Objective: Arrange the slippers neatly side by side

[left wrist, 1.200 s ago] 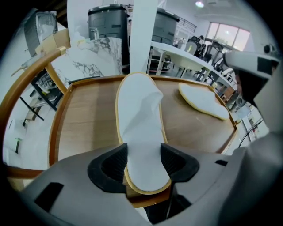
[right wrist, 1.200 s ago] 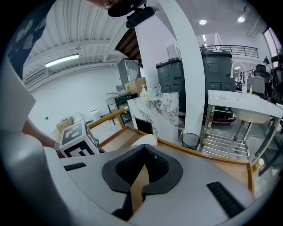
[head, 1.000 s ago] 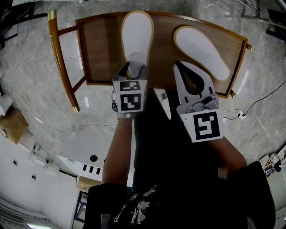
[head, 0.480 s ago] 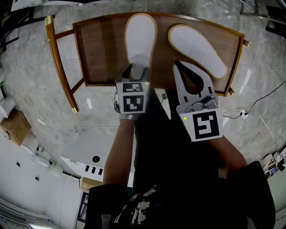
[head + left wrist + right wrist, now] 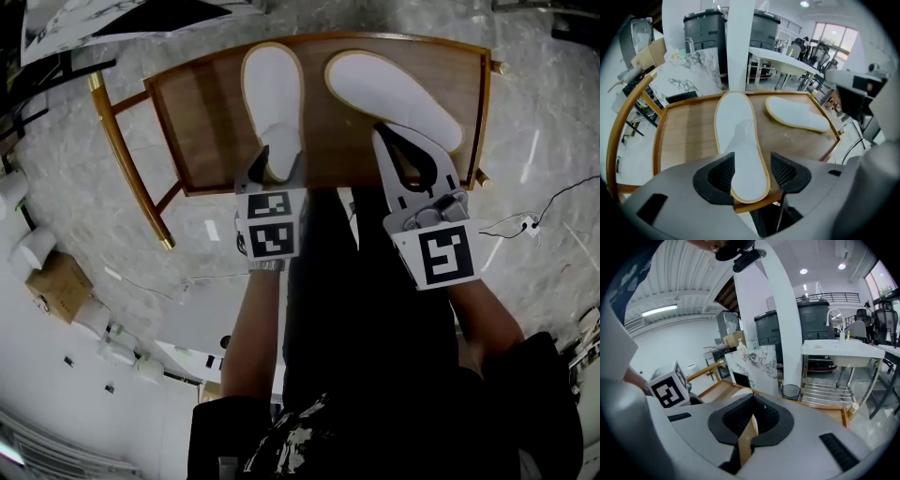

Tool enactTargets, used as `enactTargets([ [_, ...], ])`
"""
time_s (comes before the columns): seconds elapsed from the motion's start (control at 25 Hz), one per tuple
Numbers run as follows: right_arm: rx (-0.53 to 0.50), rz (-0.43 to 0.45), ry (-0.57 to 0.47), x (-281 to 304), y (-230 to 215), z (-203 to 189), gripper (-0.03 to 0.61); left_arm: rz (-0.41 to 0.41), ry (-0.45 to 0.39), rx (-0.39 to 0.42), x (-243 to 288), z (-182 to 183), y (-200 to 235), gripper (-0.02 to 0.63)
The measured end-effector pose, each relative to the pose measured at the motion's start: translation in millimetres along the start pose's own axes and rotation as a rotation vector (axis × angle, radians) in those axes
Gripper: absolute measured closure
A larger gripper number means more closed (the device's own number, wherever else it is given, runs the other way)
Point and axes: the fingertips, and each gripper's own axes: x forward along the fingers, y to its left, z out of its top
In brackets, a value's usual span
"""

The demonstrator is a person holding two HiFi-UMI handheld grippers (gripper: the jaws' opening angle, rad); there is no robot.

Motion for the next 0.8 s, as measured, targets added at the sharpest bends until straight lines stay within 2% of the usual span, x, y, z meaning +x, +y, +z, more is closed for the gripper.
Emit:
enactTargets([
  [0.16,-0.014,-0.078,-0.025,-4,-35,-5,0.580,0.027,-0.056,0.038,-8,18,3,0.443],
  [0.32,-0.040,-0.169,0.027,-12,-59,-28,0.580,0.040,-0.081,0.057,-8,19,8,0.585],
  [0.44,-0.092,-0.190,0.089,-14,-65,-48,0.580,0.015,-0.080,0.096,-6,19,10,0.608],
  [0.56,-0.134,-0.142,0.170,-18,-63,-74,0.580,-0.023,-0.068,0.141,-4,19,9,0.611],
  [0.76,-0.167,-0.112,0.205,-16,-65,-96,0.577,-0.068,-0.066,0.217,-9,19,6,0.612],
  [0.8,-0.180,-0.098,0.218,-16,-67,-99,0.499,-0.080,-0.072,0.223,-11,19,3,0.611],
])
